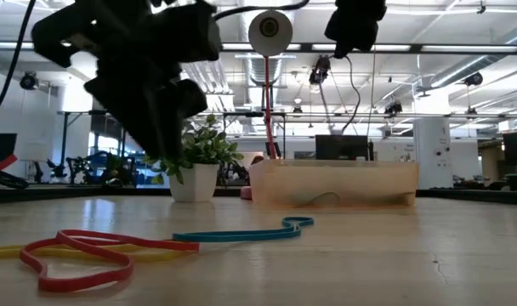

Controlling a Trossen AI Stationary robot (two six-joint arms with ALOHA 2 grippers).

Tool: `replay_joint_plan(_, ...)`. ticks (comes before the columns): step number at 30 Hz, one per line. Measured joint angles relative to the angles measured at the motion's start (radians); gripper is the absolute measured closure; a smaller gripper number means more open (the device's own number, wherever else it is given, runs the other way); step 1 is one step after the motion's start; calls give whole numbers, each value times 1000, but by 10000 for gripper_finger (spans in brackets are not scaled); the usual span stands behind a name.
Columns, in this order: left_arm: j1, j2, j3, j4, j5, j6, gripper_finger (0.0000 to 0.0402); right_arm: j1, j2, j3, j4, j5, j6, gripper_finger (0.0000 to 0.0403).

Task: Pick and place rubber bands into bin
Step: Put the red rubberband into the orange container

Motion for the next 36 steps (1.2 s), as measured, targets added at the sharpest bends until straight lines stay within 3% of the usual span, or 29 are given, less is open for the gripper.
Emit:
replay_joint_plan(6,0,-2,1,-133,5,-1,268,-105,-42,-6,25,-1,-65,395)
replay_joint_plan(10,0,-5,1,-186,6,4,268,-171,-68,-21,130,-35,-173,394)
replay_joint_plan(19,1,-12,1,-196,6,24,268,-358,-80,-108,430,-237,-463,395)
replay_joint_plan(30,1,-12,1,-198,6,22,268,-535,-80,-311,645,-419,-552,394)
replay_joint_plan(36,1,-12,1,-197,6,-3,268,-576,-81,-340,662,-565,-580,388)
